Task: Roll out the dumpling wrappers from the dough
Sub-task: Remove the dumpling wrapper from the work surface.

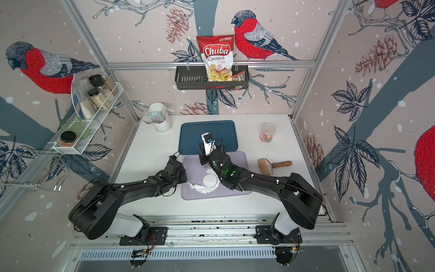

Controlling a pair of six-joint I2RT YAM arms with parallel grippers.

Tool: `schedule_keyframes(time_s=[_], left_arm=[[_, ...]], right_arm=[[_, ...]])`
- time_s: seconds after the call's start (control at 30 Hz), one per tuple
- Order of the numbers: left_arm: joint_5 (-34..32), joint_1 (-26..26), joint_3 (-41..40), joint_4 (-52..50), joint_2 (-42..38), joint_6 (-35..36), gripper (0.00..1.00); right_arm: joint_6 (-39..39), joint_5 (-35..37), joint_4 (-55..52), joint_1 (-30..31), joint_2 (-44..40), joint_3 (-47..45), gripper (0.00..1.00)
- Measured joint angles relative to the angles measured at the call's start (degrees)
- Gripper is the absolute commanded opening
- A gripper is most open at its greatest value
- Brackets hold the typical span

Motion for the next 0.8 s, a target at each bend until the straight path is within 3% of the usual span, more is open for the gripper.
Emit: schedule_keyframes(time_s=[0.43, 0.8], left_arm=[[0.0, 0.0, -0.1, 0.0, -0.2, 0.0, 0.00], [-0.5, 0.0, -0.3, 0.1, -0.4, -0.2, 0.00]], right_arm=[[3.7, -0.6, -1.3, -3.5, -2.2, -3.9, 0.00], [7.9, 3.3, -1.9, -7.4, -8.3, -10.2, 0.00]])
